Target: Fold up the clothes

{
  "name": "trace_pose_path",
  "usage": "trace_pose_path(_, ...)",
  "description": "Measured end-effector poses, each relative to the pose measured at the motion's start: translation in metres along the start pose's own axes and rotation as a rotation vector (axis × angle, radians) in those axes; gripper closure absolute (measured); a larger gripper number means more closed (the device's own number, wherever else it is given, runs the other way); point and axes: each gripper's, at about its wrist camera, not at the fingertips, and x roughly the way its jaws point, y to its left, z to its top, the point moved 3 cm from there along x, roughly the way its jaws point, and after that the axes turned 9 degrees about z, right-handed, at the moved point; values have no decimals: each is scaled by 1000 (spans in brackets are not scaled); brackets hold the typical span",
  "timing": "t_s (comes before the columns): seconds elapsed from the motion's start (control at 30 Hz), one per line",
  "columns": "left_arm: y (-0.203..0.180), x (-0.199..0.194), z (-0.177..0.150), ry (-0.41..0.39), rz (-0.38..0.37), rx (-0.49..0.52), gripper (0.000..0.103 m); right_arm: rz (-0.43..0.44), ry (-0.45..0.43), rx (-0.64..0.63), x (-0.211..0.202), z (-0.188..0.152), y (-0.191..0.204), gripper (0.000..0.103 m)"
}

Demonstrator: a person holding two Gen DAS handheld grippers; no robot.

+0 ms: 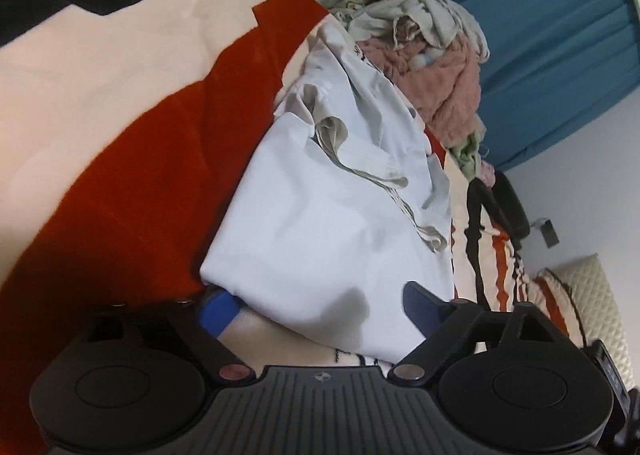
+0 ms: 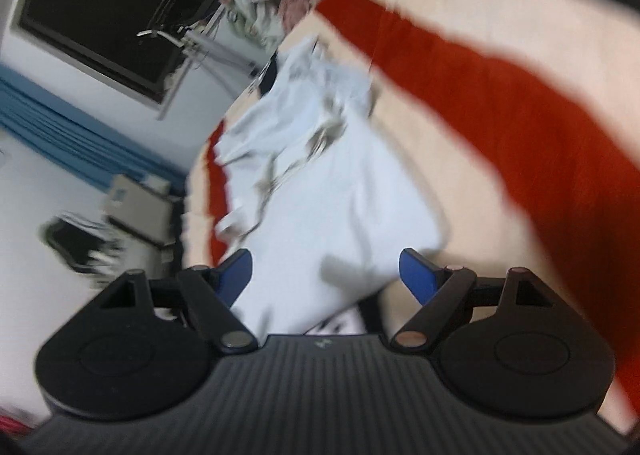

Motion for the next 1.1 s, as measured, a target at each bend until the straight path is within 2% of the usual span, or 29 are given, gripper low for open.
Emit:
trace_pose_path(0.07,4,3,2,-15,11,-33,36,52,55,94,11,-6,-8,20)
trace_pose_path(0.13,8,6,3,-31,21,-67,54,67,66,168,19,-10,-18,21)
trace_pose_path(0.2,10,7,4,-42,36,-80,65,73,61,235,25,-13,-27,24)
trace_pose_path(0.27,13,6,5,-53,31,-104,73,47,0,272,23,-9,-37,35)
trace_pose_path(0.3,15,5,6,-57,23,-118,81,35,-30,291,22,-7,-42,40)
trace_pose_path(0.33,17,4,6,-61,12,-133,85,23,-52,298,21,-6,-44,43)
trace_pose_path(0.4,20,1,7,-60,-7,-162,85,0,-75,283,20,-6,-44,64)
trace_pose_path(0.47,23,-1,8,-49,-17,-177,85,-22,-98,268,18,-6,-43,70)
trace_pose_path(0.57,24,-3,7,-19,-19,-176,79,-55,-133,244,16,-5,-43,81)
trace_pose_path(0.63,24,-6,5,-1,-29,-176,65,-58,-142,207,15,-3,-38,86)
trace_pose_path(0.67,22,-9,4,2,-40,-172,63,-53,-140,176,16,-1,-33,88)
trace_pose_path(0.77,9,-16,1,10,-72,-127,49,-19,-147,85,14,1,-15,92)
trace_pose_path(0.83,0,-17,-2,20,-100,-99,32,35,-164,61,6,5,-6,93)
trace_pose_path(0.9,-8,-18,-5,24,-149,-87,21,81,-183,38,-3,8,1,93)
trace_pose_path(0.97,-16,-14,-8,42,-221,-75,18,105,-193,22,-7,10,8,94)
trace_pose_path(1.03,-21,-4,-13,99,-284,-81,11,117,-197,15,-9,12,10,94)
trace_pose_path(1.1,-20,9,-15,141,-308,-118,11,124,-202,15,-10,13,11,94)
